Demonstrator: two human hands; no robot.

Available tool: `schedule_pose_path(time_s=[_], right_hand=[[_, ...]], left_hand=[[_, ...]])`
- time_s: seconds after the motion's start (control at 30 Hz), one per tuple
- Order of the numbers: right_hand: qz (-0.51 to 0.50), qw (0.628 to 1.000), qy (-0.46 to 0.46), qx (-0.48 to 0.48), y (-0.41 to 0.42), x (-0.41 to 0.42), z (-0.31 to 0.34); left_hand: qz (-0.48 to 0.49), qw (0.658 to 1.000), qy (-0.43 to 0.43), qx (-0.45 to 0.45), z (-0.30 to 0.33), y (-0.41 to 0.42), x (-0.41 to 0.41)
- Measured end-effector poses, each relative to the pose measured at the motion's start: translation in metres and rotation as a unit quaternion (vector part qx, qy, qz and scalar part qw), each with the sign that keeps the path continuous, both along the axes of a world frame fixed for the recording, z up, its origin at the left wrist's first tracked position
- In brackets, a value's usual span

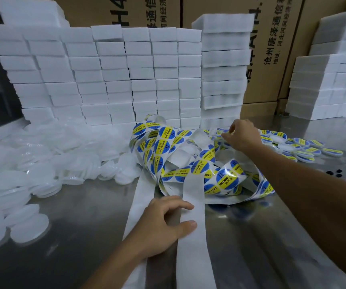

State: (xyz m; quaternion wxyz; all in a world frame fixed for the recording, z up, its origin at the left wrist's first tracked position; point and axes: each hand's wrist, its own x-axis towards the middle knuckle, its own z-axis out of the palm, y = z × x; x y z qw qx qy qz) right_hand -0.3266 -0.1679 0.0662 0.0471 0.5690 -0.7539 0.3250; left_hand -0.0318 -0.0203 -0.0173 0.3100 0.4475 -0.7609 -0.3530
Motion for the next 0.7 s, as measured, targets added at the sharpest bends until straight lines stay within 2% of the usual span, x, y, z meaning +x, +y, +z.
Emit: schedule_pose_path(time_s=[0.1, 0.2, 0.27, 0.33, 0.4, 0.5, 0.7], right_hand=[[-0.009, 0.999, 0.005, 0.031, -0.007, -0.007, -0.010], [0.040, 0.990, 0.016, 0.134, -0.010, -0.011, -0.015], [0.052, 0.984, 0.019, 0.167, -0.008, -0.010, -0.014], [0.033, 0.991, 0.035, 0.121, -0.004, -0.005, -0.013], [0.003, 0.998, 0.062, 0.019, 0.005, 0.005, -0.012], [0.019, 0.995, 0.071, -0.071, 0.022, 0.027, -0.013], [0.106, 0.992, -0.064, 0.036, 0.049, 0.057, -0.014]], left_hand=[[-0.012, 1.000, 0.019, 0.000, 0.000, -0.001, 0.001], [-0.015, 0.999, 0.032, 0.010, -0.001, -0.002, 0.001], [-0.018, 0.999, 0.024, 0.012, -0.001, -0.001, 0.001], [-0.017, 1.000, 0.017, 0.010, 0.000, -0.001, 0.001], [-0.009, 1.000, 0.016, 0.008, 0.000, -0.001, 0.001], [-0.008, 1.000, 0.020, 0.002, -0.001, -0.002, 0.000], [-0.006, 0.999, 0.037, 0.007, 0.000, -0.002, -0.001]])
